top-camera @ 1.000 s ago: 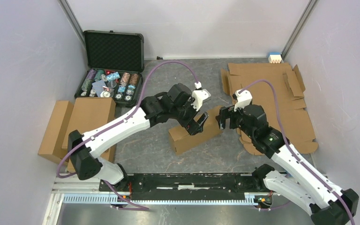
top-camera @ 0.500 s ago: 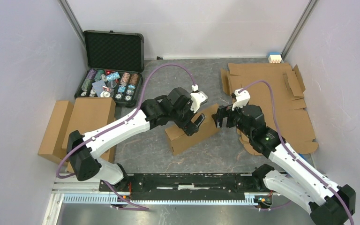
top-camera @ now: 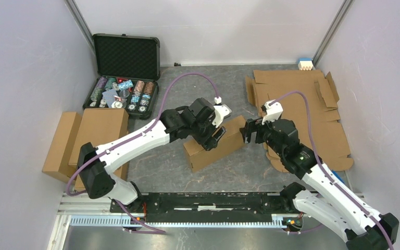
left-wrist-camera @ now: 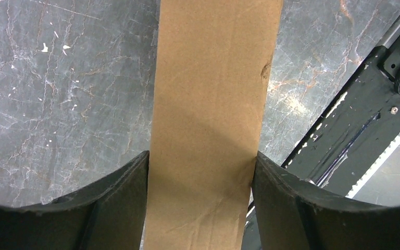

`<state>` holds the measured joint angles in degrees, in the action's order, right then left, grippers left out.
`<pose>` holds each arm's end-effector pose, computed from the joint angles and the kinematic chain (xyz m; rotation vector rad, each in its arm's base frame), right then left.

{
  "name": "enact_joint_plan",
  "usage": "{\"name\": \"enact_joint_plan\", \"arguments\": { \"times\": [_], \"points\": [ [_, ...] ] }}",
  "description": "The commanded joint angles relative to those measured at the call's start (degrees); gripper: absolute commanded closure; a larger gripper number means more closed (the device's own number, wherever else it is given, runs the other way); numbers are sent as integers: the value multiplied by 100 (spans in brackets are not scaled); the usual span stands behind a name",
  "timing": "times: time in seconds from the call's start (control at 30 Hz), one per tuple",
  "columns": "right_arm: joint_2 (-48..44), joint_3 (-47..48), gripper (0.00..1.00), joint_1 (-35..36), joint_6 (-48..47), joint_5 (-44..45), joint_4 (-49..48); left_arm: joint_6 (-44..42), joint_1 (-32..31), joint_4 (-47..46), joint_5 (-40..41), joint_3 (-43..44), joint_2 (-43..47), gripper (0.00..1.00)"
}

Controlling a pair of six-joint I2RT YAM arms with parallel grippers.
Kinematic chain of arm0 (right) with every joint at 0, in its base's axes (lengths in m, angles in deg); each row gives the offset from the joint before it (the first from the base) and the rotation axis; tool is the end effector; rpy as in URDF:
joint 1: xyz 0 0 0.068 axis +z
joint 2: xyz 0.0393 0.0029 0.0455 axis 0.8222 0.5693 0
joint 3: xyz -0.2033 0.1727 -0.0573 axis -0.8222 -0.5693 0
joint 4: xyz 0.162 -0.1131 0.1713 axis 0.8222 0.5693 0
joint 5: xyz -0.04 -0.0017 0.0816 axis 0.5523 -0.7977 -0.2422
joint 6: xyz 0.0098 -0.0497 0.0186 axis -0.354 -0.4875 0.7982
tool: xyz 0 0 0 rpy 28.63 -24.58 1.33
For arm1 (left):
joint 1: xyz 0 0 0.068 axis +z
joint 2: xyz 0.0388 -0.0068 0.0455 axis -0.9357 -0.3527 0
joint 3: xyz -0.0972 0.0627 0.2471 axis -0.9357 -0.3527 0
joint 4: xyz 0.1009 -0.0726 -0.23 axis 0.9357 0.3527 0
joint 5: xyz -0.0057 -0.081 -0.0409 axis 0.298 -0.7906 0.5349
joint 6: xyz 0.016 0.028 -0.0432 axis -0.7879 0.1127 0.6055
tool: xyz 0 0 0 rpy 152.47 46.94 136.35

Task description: Fold the paper box

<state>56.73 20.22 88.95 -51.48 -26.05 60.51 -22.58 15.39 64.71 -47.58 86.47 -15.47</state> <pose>0.1556 0.0973 0.2858 -0.2018 1.9475 0.4293 0.1842 -0.2567 0.3138 1.1351 2.2614 -0.4804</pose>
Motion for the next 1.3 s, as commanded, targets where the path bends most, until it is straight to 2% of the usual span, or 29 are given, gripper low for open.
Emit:
{"name": "enact_joint_plan", "arguments": {
  "times": [0.0,0.1,0.23,0.3,0.37,0.5,0.63,0.73,0.8,0.9,1.0,1.13,1.27],
  "points": [
    [-254,77,3,10,-120,268,105,-168,-27,144,70,276,-100,33],
    [-415,63,3,10,-112,341,139,-165,-27,172,459,384,21,39],
    [-613,151,3,10,-156,458,231,-165,-27,553,1701,690,259,47],
    [-686,206,3,10,-188,452,270,-165,-27,974,2540,864,361,47],
    [-737,233,3,10,-218,419,289,-54,-27,1466,3804,1022,428,48],
    [-813,196,3,10,-167,264,288,192,141,2273,5828,992,585,58],
    [-841,146,3,8,-31,-176,211,385,770,2650,6638,1054,778,58],
    [-841,184,3,10,36,-417,242,-69,968,2243,7314,821,1130,56],
    [-841,216,3,6,56,-545,263,-826,1037,1655,7653,470,1397,52],
    [-865,225,3,27,85,-672,282,-2151,1202,291,7871,-171,1764,52],
    [-905,216,3,34,115,-736,287,-2703,1475,-267,7694,-559,2056,52],
    [-921,266,3,32,137,-806,331,-3427,2071,-917,7487,-1449,2347,43],
    [-886,395,3,35,167,-842,420,-3504,2712,-1136,7032,-1994,2502,37]
  ]
}}
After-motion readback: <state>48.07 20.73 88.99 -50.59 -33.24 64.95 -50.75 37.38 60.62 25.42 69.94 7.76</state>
